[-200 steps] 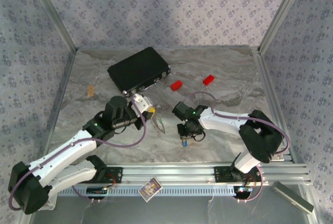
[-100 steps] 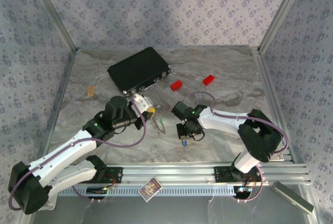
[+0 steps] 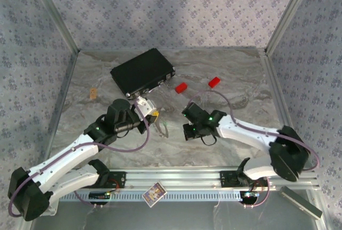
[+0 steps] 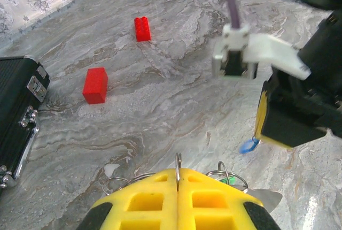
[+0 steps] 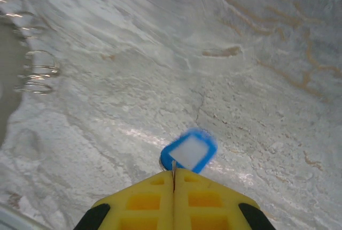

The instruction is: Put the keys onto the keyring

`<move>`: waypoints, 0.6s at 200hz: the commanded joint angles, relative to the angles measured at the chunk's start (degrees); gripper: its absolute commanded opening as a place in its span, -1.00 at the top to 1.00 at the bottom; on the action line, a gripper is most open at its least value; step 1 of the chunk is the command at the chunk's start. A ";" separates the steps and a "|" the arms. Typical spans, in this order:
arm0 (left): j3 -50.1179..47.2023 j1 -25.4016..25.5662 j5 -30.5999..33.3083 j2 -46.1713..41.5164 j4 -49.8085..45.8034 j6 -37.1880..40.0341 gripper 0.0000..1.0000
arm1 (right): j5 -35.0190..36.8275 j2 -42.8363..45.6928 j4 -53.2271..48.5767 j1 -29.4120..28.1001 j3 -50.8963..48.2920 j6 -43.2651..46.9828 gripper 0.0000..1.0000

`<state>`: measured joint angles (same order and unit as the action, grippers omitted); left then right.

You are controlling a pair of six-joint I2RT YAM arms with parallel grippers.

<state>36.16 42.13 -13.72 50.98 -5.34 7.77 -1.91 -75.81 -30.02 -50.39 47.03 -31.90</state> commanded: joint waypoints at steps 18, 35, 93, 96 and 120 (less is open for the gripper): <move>0.62 0.23 -4.30 -2.06 1.50 2.53 1.00 | -3.97 15.62 11.21 0.00 -4.44 11.00 1.00; 0.92 0.23 -6.40 -2.15 1.08 2.91 1.00 | -5.43 20.05 13.07 0.18 -5.01 15.89 1.00; 1.25 0.20 -12.66 -2.47 1.04 1.38 1.00 | -8.31 26.10 15.08 0.63 -3.60 29.38 1.00; 1.25 0.23 -12.94 -2.47 1.10 1.16 1.00 | -8.41 25.98 14.93 0.53 -3.21 30.00 1.00; 1.39 0.32 -14.79 -2.33 1.15 -1.01 1.00 | -9.46 24.90 13.40 0.30 -0.49 34.71 1.00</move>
<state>36.16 42.13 -23.88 49.91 -5.85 8.91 -9.30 -50.33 -15.90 -50.02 42.74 -4.97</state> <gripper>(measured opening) 0.046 0.051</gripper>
